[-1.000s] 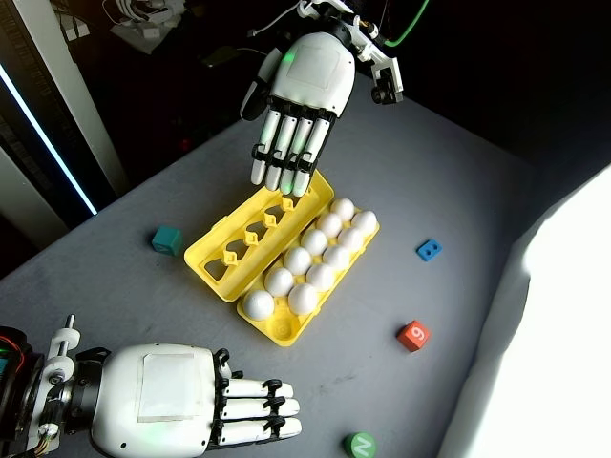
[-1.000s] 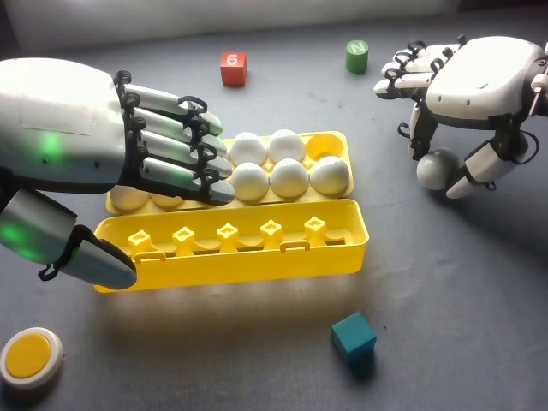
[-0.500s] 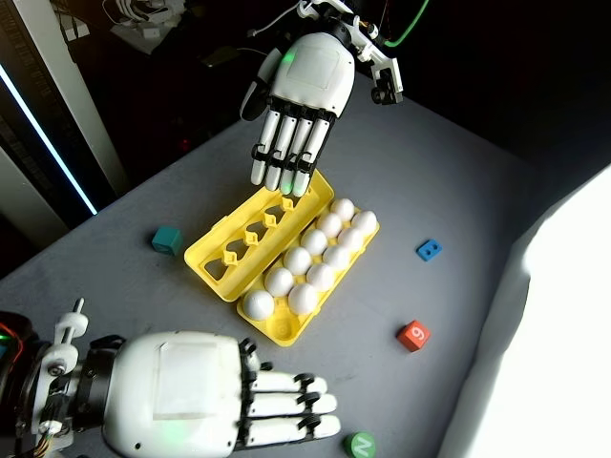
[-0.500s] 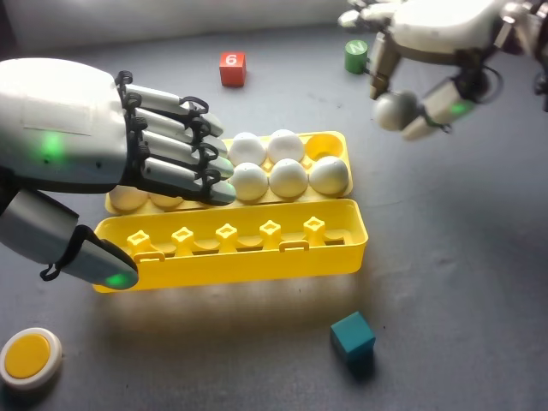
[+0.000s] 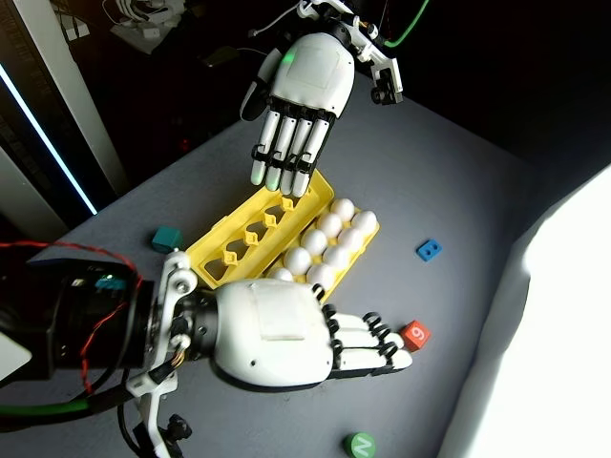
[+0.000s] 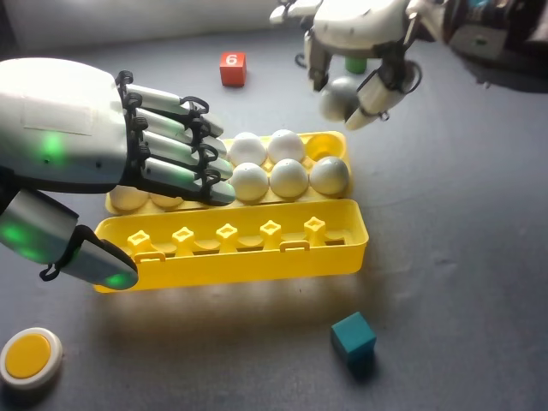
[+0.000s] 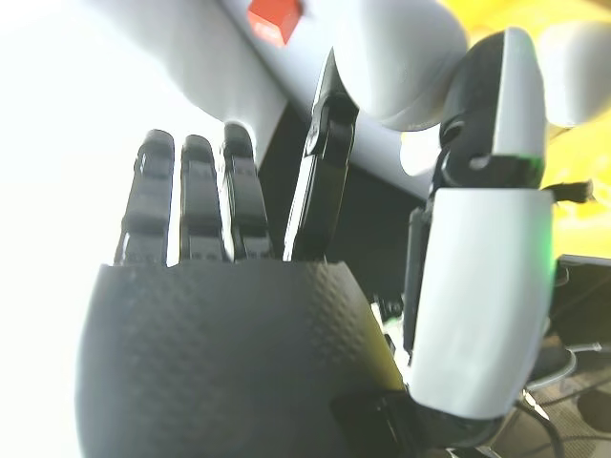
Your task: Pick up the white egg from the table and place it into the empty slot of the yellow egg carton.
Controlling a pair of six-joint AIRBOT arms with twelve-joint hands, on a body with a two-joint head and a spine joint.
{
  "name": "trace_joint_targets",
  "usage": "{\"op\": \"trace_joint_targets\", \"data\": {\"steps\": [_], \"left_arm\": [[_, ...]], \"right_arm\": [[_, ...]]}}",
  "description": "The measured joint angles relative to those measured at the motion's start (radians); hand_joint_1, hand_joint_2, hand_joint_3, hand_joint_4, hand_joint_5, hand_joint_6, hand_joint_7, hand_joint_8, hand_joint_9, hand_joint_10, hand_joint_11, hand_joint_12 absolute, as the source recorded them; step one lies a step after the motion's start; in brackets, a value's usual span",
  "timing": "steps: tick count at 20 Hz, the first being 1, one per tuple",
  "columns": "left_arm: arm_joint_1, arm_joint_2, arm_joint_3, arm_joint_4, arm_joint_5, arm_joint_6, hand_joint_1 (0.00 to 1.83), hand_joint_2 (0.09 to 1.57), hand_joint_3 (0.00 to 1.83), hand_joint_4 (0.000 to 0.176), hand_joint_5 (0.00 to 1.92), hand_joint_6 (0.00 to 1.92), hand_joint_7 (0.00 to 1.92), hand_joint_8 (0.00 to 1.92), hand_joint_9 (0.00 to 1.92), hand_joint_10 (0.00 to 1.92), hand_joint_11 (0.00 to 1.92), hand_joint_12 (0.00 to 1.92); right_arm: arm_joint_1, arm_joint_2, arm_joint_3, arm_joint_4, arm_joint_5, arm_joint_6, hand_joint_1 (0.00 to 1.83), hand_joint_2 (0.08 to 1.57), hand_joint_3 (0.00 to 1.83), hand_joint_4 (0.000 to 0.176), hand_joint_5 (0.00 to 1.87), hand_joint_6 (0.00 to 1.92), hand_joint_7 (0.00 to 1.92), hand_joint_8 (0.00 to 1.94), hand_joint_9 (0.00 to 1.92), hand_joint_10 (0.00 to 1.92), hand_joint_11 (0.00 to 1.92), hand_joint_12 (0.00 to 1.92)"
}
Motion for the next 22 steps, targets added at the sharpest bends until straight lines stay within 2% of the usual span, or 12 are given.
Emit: {"op": "trace_joint_targets", "data": {"steps": [1,2,5,6,8,12,15,22], "left_arm": [[0.0,0.0,0.0,0.002,0.0,0.0,0.0,1.22,0.0,0.0,0.21,0.0,0.22,0.0,0.18,0.0,0.0,0.34],[0.0,0.0,0.0,0.001,0.0,0.0,0.0,1.22,0.0,0.0,0.23,0.0,0.24,0.0,0.2,0.01,0.0,0.36],[0.0,0.0,0.0,0.001,0.0,0.0,0.0,1.22,0.0,0.0,0.22,0.0,0.25,0.01,0.21,0.01,0.0,0.36],[0.0,0.0,0.0,0.001,0.0,0.0,0.0,1.22,0.0,0.0,0.23,0.0,0.26,0.01,0.22,0.01,0.0,0.4],[0.0,0.0,0.0,0.0,0.0,0.0,0.0,1.22,0.0,0.0,0.22,0.0,0.23,0.0,0.2,0.0,0.0,0.36],[0.0,0.0,0.0,0.0,0.0,0.0,0.0,1.22,0.0,0.0,0.21,0.0,0.23,0.0,0.19,0.0,0.0,0.35],[0.0,0.0,0.0,0.0,0.0,0.0,0.0,1.22,0.0,0.0,0.2,0.0,0.21,0.0,0.18,0.0,0.0,0.31],[0.0,-0.001,0.0,0.0,0.0,0.0,0.0,1.22,0.0,0.0,0.21,0.0,0.22,0.0,0.18,0.0,0.0,0.34]], "right_arm": [[0.0,-0.01,0.0,-0.002,-0.008,0.0,1.08,1.01,0.0,0.176,1.22,0.57,0.12,0.0,0.0,0.0,0.0,0.0],[0.001,-0.017,0.0,-0.003,-0.012,0.007,1.09,1.0,0.0,0.176,1.25,0.52,0.12,0.0,0.0,0.0,0.0,0.0],[0.012,-0.021,-0.001,-0.004,-0.005,0.13,1.1,0.99,0.0,0.176,1.31,0.4,0.17,0.0,0.0,0.0,0.0,0.0],[0.016,-0.019,-0.001,-0.004,-0.002,0.186,1.1,0.99,0.0,0.176,1.31,0.39,0.15,0.0,0.0,0.0,0.0,0.0],[0.016,-0.014,0.0,0.012,-0.005,0.265,1.1,0.99,0.0,0.176,1.31,0.39,0.15,0.0,0.0,0.0,0.0,0.0],[-0.003,-0.014,0.0,0.082,-0.013,0.275,1.09,1.0,0.0,0.176,1.27,0.48,0.12,0.01,0.0,0.0,0.0,0.0],[-0.027,-0.015,0.0,0.083,-0.016,0.275,1.1,0.98,0.0,0.176,1.33,0.37,0.15,0.0,0.0,0.0,0.0,0.0],[-0.035,-0.02,0.0,0.084,0.0,0.27,1.1,0.99,0.0,0.176,1.3,0.43,0.16,0.0,0.0,0.0,0.0,0.0]]}}
